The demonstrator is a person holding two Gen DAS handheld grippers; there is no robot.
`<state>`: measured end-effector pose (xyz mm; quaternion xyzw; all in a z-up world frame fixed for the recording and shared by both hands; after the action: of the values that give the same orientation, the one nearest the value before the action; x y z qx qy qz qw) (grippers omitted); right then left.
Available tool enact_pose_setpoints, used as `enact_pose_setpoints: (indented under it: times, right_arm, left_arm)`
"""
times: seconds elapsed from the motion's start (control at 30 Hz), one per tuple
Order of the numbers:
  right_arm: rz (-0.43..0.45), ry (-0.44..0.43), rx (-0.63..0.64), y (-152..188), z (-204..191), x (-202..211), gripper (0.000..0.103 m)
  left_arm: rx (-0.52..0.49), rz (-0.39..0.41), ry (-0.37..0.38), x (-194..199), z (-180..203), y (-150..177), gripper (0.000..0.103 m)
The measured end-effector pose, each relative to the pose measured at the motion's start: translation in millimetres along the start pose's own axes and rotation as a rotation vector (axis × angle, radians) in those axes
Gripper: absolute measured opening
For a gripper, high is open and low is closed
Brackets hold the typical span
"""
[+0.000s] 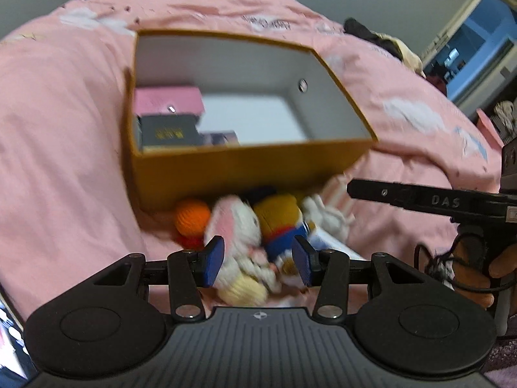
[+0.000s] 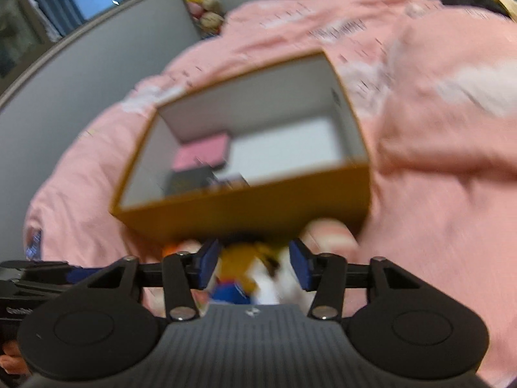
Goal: Organize objects
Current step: 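Move both grippers toward the toys piled beside the orange box, then grasp the sailor bear with the left gripper while the right gripper grasps the lotion tube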
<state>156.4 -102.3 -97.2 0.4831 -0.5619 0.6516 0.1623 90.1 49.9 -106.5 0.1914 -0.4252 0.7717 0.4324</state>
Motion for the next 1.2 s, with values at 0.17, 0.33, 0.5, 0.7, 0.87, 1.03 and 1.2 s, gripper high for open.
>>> enact_pose_setpoints:
  times: [0.17, 0.33, 0.5, 0.7, 0.87, 1.03, 1.2]
  right_arm:
    - [-0.031, 0.087, -0.005, 29, 20, -7, 0.049]
    - [-0.063, 0.053, -0.010, 43, 21, -9, 0.044]
    - [-0.101, 0.016, -0.011, 51, 21, -13, 0.033]
    - [-0.134, 0.006, 0.020, 68, 25, -13, 0.029]
    - [-0.154, 0.001, 0.045, 74, 23, -21, 0.029]
    - [-0.175, -0.018, 0.055, 75, 18, -34, 0.023]
    - [-0.184, -0.014, 0.070, 76, 12, -39, 0.016]
  left_arm:
    - [-0.041, -0.028, 0.034, -14, 19, 12, 0.054]
    - [-0.074, -0.043, 0.044, -29, 32, 12, 0.054]
    - [-0.060, -0.083, 0.031, -52, 30, 9, 0.054]
    - [-0.014, -0.146, 0.002, -82, 22, 9, 0.054]
    - [0.008, -0.204, -0.025, -102, 15, 14, 0.054]
    - [0.003, -0.220, -0.036, -110, 11, 13, 0.055]
    - [-0.001, -0.242, -0.038, -116, 7, 15, 0.055]
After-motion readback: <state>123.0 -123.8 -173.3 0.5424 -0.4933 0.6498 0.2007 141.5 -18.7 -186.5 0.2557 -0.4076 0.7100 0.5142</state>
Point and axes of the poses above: each gripper's, at about its wrist camera, not at the fingertips, and x roughly against the way its jaws point, z to its right, y to its underside, the point moved 9 cm from there along -x, roughly the way its jaws point, and after that the axes turned 14 degrees about y, right-handed, at the moved point
